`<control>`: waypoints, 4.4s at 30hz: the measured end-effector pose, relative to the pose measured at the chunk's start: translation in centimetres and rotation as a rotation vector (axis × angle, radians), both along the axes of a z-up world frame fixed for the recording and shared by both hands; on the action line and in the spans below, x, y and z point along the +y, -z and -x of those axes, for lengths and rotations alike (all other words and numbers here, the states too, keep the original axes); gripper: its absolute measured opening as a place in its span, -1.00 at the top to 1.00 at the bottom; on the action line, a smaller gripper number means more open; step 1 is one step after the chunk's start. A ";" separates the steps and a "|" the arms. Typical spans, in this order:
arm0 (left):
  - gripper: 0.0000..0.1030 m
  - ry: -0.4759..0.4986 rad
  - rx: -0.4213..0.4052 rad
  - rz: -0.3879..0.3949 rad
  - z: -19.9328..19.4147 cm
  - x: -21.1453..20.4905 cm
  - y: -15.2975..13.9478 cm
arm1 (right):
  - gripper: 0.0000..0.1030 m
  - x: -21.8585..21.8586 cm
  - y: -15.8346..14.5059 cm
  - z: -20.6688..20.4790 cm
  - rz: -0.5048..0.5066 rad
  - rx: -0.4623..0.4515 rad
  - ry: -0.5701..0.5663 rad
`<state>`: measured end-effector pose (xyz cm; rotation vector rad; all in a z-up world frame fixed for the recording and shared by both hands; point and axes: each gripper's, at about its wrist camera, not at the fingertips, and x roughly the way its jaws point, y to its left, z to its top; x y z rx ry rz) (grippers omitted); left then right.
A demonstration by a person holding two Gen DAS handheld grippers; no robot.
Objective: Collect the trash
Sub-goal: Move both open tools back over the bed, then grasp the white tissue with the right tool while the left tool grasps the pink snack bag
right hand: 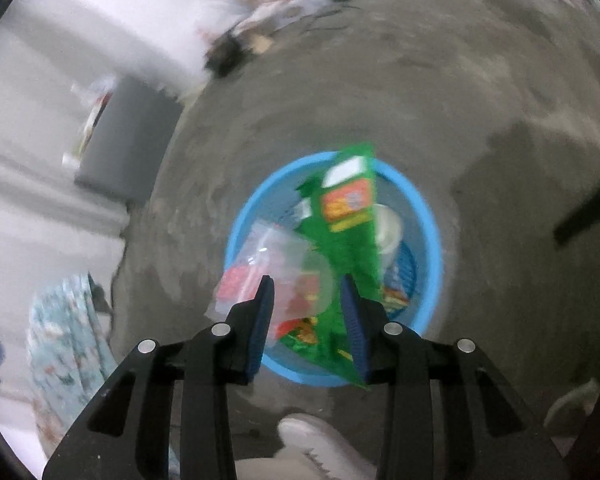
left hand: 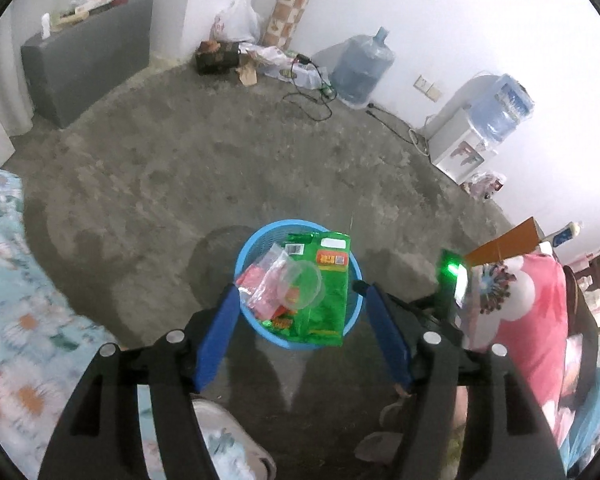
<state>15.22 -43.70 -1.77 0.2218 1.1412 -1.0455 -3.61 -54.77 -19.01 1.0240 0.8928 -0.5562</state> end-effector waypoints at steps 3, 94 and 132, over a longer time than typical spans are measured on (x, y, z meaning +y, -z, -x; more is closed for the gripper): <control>-0.31 -0.011 0.009 0.012 0.3 3.4 -1.4 | 0.33 1.0 0.6 -3.1 0.053 0.059 -0.086; -0.56 -0.752 -0.340 0.170 8.7 48.4 -4.2 | -0.22 47.7 -21.6 -28.4 -0.157 -0.241 -1.157; -0.56 -0.624 -0.355 0.027 9.1 44.8 -1.8 | 0.80 34.6 -17.6 -14.1 -0.216 -0.260 -0.919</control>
